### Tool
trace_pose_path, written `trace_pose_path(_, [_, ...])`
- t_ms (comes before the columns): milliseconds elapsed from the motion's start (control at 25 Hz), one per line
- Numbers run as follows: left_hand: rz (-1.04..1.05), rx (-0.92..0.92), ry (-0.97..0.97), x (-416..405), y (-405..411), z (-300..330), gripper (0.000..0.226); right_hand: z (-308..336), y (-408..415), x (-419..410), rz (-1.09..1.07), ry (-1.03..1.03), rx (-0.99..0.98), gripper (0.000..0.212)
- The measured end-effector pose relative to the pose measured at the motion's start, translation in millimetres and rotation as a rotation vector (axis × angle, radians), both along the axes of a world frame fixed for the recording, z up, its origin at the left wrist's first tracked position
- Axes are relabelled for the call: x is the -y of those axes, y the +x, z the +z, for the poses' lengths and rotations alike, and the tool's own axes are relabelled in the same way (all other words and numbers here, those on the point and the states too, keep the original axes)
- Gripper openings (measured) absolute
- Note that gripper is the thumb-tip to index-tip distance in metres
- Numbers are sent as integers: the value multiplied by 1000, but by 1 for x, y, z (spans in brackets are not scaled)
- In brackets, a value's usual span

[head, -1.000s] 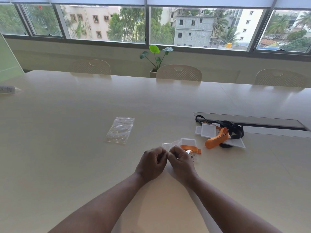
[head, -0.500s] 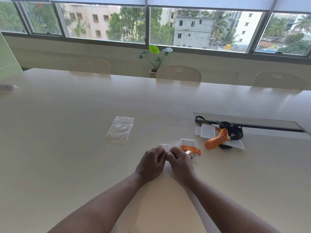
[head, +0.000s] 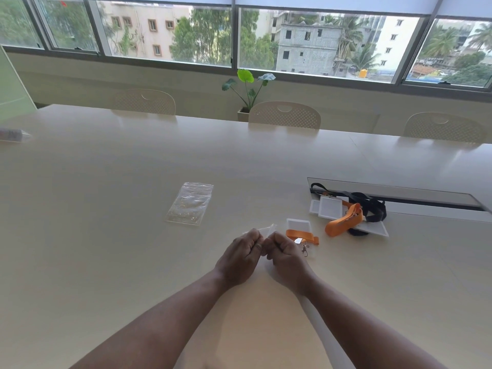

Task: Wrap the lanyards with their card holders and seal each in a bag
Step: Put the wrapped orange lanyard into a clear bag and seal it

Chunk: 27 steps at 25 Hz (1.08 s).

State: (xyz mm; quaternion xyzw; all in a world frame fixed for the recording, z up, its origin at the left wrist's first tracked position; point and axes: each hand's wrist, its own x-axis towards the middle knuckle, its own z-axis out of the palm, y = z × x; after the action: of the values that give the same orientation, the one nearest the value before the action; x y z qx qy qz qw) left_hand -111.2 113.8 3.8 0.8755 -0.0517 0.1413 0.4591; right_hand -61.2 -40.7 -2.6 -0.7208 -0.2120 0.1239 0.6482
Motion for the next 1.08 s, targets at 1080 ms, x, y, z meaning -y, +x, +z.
trace_pose_path(1080, [181, 157, 90, 5, -5, -3, 33, 3, -9, 1, -247, -226, 289, 30])
